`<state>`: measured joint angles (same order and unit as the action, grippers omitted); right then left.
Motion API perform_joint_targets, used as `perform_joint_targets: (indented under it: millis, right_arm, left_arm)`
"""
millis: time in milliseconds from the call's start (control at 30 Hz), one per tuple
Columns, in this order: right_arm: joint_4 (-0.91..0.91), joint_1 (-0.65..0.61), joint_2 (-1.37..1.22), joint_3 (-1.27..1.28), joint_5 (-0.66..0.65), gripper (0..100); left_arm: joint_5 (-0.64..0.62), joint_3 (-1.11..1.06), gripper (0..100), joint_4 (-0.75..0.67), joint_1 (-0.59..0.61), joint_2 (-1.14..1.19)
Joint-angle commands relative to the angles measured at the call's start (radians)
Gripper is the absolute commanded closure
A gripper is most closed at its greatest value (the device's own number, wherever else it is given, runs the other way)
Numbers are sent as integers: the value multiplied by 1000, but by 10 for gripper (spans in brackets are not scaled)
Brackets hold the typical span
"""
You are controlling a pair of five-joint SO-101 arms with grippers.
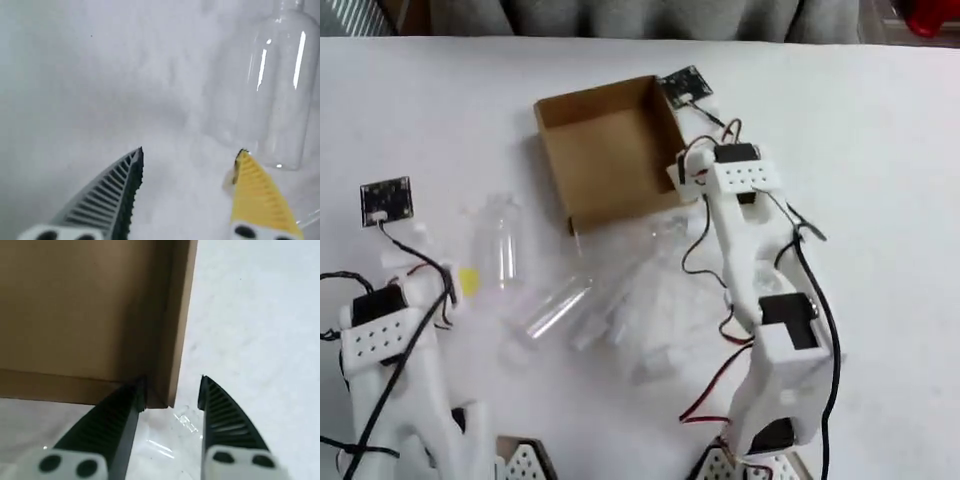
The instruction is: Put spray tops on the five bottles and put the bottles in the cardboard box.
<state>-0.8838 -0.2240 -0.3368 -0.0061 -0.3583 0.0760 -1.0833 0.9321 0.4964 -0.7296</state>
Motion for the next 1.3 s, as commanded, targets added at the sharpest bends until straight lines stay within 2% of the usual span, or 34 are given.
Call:
perform_joint_targets:
  millis: [0,67,300,600,800,900,1000,1200,1267]
  right_arm:
    - [-12,-7,5,-46,8,917]
    - [-33,-7,5,-46,11,985]
    - [-170,1,64,-46,141,962]
    - [-272,-15,97,-44,193,950]
    - [-283,-35,117,-68,184,790]
    - [-338,-35,148,-117,184,777]
    - [-446,-35,194,-186,184,810]
    - [-654,-30,312,-236,181,968]
    - [-713,-27,352,-235,181,983]
  left_arm:
    - [-9,60,722,-34,4,7]
    - [-9,60,722,-34,4,7]
    - [-9,38,722,-55,-22,7]
    - [-9,38,722,-54,-22,7]
    - [-9,31,722,-54,-24,4]
    - [-11,29,722,-54,-24,4]
    - [-11,29,722,-54,-24,5]
    - [-11,28,722,-54,-22,7]
    - [-11,28,722,-54,-22,7]
